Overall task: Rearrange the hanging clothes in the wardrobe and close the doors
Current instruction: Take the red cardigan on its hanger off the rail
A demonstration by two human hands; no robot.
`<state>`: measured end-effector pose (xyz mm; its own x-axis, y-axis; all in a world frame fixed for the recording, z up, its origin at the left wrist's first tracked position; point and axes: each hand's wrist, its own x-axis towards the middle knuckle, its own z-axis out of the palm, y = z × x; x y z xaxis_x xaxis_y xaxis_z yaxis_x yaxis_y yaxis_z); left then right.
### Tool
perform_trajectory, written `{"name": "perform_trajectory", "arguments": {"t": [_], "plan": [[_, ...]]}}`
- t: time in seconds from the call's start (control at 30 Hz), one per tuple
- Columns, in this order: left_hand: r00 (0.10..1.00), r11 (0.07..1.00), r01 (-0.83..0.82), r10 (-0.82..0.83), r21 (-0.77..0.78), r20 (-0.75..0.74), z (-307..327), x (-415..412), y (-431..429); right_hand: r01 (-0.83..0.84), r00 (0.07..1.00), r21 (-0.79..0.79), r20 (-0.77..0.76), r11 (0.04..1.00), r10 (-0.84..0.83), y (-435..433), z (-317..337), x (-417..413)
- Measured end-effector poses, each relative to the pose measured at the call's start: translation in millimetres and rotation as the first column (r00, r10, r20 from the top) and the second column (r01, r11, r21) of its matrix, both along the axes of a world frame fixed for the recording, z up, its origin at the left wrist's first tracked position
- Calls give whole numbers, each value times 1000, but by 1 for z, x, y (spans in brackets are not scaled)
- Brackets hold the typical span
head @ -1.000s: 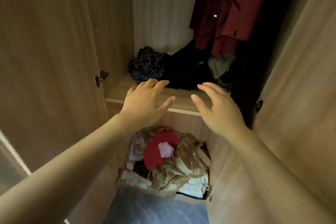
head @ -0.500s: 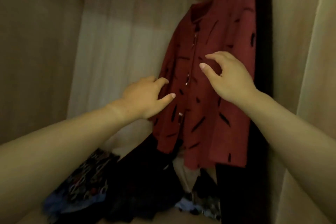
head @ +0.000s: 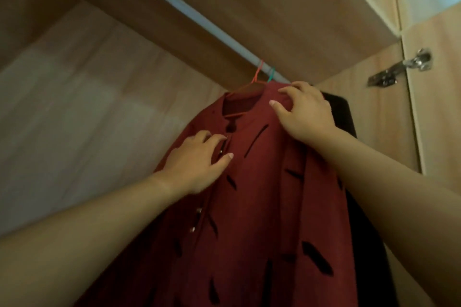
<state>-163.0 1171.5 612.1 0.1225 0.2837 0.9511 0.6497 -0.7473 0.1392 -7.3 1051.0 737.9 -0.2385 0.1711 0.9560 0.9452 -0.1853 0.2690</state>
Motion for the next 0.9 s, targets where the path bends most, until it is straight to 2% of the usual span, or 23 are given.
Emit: {"name": "perform_trajectory", "arguments": {"t": [0.2, 0.3, 0.4, 0.6, 0.9], "plan": [[995, 998, 63, -63, 5, 81, 32, 27, 52, 103, 995, -10, -6, 995, -103, 29, 44, 21], [999, 998, 43, -43, -40, -5, 37, 37, 77, 159, 986, 12, -54, 987, -158, 42, 57, 34], [996, 997, 73, -74, -19, -58, 36, 44, 96, 161, 987, 71, -38, 984, -159, 56, 73, 37], [997, 995, 80, -80, 56, 3, 28, 42, 119, -28, 995, -21, -99, 999, 26, 73, 98, 37], [995, 988, 79, -85, 134, 46, 24, 45, 132, -300, 920, 152, -213, 942, 328, 85, 120, 51]]}}
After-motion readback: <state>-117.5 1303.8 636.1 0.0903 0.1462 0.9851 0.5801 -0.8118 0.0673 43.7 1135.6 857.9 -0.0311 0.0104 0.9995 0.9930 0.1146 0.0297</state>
